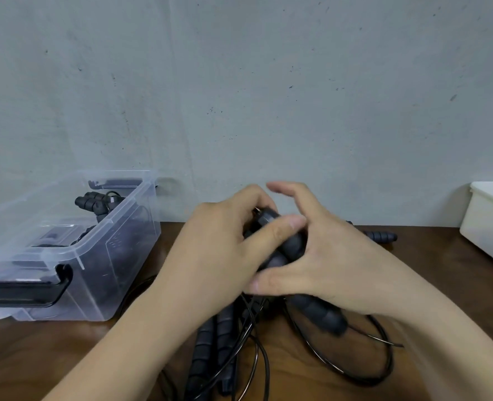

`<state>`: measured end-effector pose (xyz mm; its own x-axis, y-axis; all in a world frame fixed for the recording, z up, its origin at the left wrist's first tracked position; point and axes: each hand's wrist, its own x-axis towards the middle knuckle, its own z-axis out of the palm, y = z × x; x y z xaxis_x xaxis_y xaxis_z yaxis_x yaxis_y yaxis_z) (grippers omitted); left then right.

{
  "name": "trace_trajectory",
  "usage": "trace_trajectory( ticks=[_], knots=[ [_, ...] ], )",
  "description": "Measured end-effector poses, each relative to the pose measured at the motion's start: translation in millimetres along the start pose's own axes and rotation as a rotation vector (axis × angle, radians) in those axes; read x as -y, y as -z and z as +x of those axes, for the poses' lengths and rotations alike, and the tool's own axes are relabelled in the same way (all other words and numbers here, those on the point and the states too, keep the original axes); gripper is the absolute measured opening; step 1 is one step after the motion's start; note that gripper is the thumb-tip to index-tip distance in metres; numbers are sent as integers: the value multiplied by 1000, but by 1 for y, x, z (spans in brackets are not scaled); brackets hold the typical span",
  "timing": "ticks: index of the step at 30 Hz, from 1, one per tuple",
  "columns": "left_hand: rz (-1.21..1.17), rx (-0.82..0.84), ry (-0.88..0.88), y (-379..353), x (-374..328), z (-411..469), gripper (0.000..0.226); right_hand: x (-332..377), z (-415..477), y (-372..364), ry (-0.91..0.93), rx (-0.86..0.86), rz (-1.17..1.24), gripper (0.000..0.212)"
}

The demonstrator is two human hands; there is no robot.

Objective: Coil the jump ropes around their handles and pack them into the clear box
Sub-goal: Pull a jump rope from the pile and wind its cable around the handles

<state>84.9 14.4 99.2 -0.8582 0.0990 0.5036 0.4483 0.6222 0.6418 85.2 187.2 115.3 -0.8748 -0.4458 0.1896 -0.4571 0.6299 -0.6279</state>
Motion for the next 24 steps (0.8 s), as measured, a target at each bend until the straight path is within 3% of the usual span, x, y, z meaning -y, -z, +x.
trace_trajectory(
  ticks=[7,10,15,20,24],
  knots=[
    [-166,-289,85,14,4,9,46,-12,2,-12,204,-362,-507,76],
    [-167,-224,58,28,3,9,51,-14,-1,4,184,-301,-334,82],
    [-139,32,-25,44,23,13,53,-19,-11,41,80,-186,10,50],
    [-199,299,-7,54,18,11,7,-16,-16,57,68,-15,213,42],
    [6,31,-93,39,16,11,16,-15,-14,55,30,85,206,41]
  ],
)
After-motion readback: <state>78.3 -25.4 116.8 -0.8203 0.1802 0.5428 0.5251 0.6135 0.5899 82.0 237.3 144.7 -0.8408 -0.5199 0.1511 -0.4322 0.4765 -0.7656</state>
